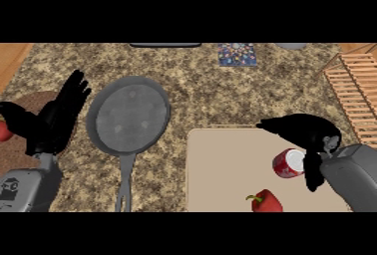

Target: Pick the can from the tray and place it in the tiered shelf

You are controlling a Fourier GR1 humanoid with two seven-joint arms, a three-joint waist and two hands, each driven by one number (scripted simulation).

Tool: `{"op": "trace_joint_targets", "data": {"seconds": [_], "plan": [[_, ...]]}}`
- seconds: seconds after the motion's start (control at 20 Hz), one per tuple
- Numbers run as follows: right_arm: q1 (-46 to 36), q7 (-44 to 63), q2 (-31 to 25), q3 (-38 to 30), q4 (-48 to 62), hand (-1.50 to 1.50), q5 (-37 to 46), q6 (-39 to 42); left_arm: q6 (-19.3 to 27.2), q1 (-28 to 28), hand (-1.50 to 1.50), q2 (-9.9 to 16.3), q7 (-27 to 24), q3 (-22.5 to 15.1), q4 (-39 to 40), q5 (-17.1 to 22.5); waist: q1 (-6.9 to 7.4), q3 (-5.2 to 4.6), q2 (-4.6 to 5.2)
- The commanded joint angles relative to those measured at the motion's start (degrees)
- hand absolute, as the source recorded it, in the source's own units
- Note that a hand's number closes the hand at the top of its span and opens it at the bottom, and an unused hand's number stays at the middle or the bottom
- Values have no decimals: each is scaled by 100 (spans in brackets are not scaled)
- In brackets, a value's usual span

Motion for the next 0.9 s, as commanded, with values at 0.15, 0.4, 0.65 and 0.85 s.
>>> {"op": "trace_joint_targets", "data": {"seconds": [0.15, 0.4, 0.65, 0.85], "plan": [[234, -10, 461, -105, 104, -150, 534, 109, -142, -357, 0, -181, -100, 156, 472, -165, -22, -1, 1], [204, -795, 345, -70, 744, -150, 1026, -212, -98, -182, 0, -210, 49, 132, 171, -409, -11, 0, 2], [467, -1134, 464, 129, 945, 150, 1426, -582, -379, 122, 0, -173, -72, 400, 28, -159, 1, 0, 1], [162, -1769, 486, 242, 1147, 150, 1670, -1142, -330, 248, 0, -216, 164, 274, -406, -225, 38, 2, 2]]}}
